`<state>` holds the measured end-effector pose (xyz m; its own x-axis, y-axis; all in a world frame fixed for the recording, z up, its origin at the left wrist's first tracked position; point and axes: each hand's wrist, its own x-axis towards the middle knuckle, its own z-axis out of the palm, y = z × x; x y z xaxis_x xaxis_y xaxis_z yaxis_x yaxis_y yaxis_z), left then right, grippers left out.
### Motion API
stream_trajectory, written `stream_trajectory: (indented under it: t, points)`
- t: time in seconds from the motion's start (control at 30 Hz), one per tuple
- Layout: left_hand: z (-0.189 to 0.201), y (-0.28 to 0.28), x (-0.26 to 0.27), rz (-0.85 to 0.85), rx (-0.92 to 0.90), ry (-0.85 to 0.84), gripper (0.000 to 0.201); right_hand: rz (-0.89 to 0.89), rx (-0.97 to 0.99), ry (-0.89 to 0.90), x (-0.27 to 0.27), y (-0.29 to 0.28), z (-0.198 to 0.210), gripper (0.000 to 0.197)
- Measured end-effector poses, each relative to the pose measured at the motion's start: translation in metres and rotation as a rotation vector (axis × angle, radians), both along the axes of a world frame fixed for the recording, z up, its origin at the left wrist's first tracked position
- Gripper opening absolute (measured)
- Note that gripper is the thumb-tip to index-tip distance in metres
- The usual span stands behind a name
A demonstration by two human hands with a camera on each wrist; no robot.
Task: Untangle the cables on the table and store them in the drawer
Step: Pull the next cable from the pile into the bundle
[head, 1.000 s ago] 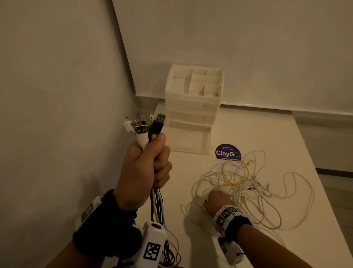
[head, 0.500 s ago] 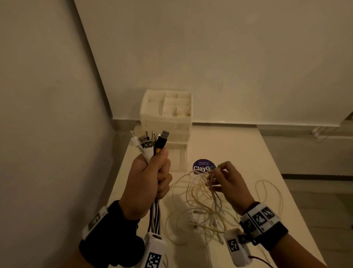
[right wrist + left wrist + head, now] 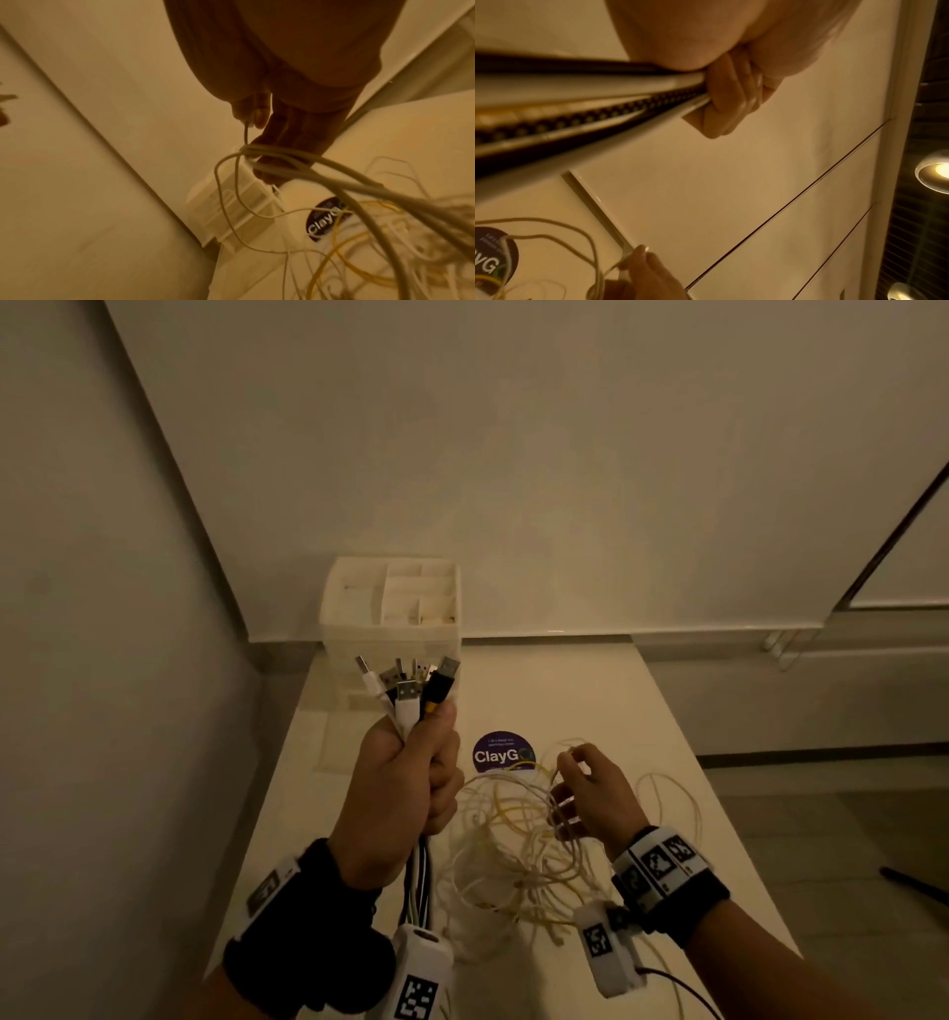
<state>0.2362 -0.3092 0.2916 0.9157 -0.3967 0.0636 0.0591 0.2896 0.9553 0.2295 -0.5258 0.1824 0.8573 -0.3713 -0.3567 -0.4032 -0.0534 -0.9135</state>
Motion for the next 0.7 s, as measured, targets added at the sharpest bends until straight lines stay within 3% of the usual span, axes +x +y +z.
stream_trajectory:
  t: [0.23, 0.47, 0.63, 0.7]
  points:
    - [-0.003, 0.002, -0.005, 0.03, 0.012, 0.017, 0.044, -0.014, -0.015, 0.248, -0.005, 0.0, -0.057, 0.037]
    - [-0.003, 0.011, -0.008, 0.084, 0.038, 0.033, 0.047, 0.076, 0.068, 0.36, 0.0, -0.002, -0.047, 0.033]
    - [-0.003, 0.014, -0.01, 0.105, 0.026, 0.036, 0.045, 0.252, 0.154, 0.339, -0.001, -0.001, -0.042, 0.047]
    - [-0.004, 0.015, -0.008, 0.108, 0.022, 0.036, 0.045, 0.359, 0.115, 0.227, -0.002, -0.002, -0.035, 0.039]
